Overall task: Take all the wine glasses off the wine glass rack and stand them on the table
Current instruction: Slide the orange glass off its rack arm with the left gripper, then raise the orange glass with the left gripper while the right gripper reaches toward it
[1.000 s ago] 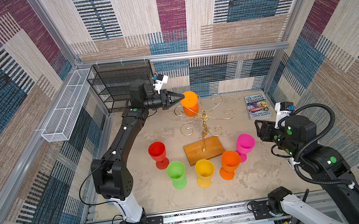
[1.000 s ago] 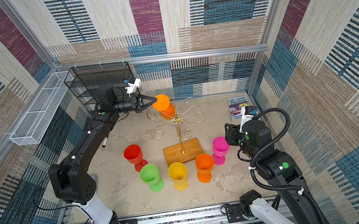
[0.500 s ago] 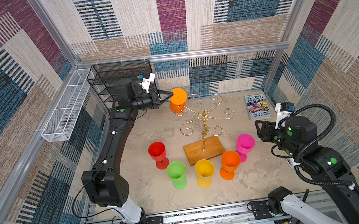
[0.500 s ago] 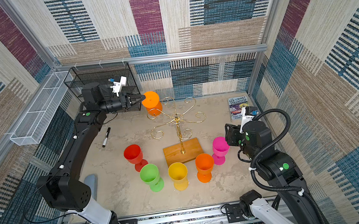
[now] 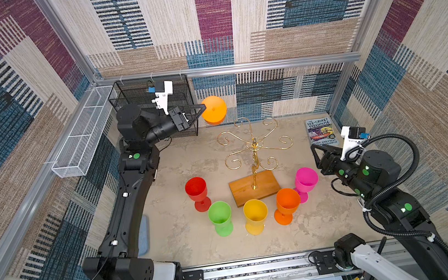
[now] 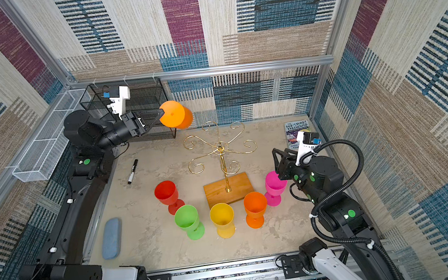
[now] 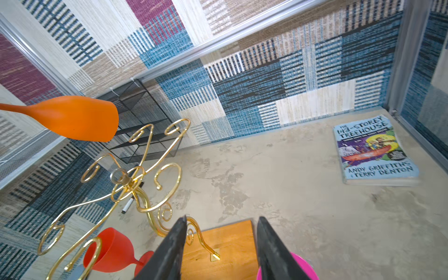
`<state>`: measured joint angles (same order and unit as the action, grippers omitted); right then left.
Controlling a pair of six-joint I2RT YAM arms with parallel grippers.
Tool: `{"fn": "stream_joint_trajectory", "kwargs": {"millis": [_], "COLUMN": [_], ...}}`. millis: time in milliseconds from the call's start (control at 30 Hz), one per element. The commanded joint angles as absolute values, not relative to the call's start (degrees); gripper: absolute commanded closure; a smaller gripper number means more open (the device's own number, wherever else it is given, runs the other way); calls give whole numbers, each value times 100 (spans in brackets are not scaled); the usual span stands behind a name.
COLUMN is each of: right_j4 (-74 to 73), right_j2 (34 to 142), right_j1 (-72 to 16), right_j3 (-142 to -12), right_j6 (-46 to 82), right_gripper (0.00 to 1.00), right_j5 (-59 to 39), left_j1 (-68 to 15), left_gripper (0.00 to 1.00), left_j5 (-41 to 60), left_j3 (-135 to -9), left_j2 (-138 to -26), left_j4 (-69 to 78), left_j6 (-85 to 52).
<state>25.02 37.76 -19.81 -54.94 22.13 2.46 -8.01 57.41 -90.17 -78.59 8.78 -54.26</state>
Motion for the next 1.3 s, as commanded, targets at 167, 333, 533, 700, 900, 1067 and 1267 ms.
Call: {"fn": "stream_joint_trajectory", "kwargs": {"millis": [167,333,533,700,900,1067,1267], "right_j4": [-311,-1658,-4469,-6981,-8770,-9309,-9497], "right_j2": [4106,4632,5415,6463,7415,7862,8184], "right_j1": [-1978,-1954,-1026,-607,-571,-571,-571], "right_j3": [-5047,-5058,-4519,-4319,-4575,-4895,-5183], "right_j6": [2433,2570,4183,5665,6726,7108,7341], "right_gripper": [44,42,41,42,42,42,42], "right_j5": [-689,-1630,-3600,-4313,-4659,-4948,-5132], "left_j1": [-1064,-1549,-2095,-2335,-2426,-2443,-2535], "left_gripper": [100,100,100,100,100,100,100], "left_j5": [5795,5438,5111,5085,5063,5054,5036], "left_j3": [-8496,-8410,-8429,-8338,-8236,-8240,-8256], "left_j2": [-7475,-8254,-8868,-8951,-9014,-9138,-9230], "left_j4": [4398,7161,8077,8080,8080,8086,8086], "left_j6": [-7907,-10247,-10923,-10938,-10883,-10898,-10898]}}
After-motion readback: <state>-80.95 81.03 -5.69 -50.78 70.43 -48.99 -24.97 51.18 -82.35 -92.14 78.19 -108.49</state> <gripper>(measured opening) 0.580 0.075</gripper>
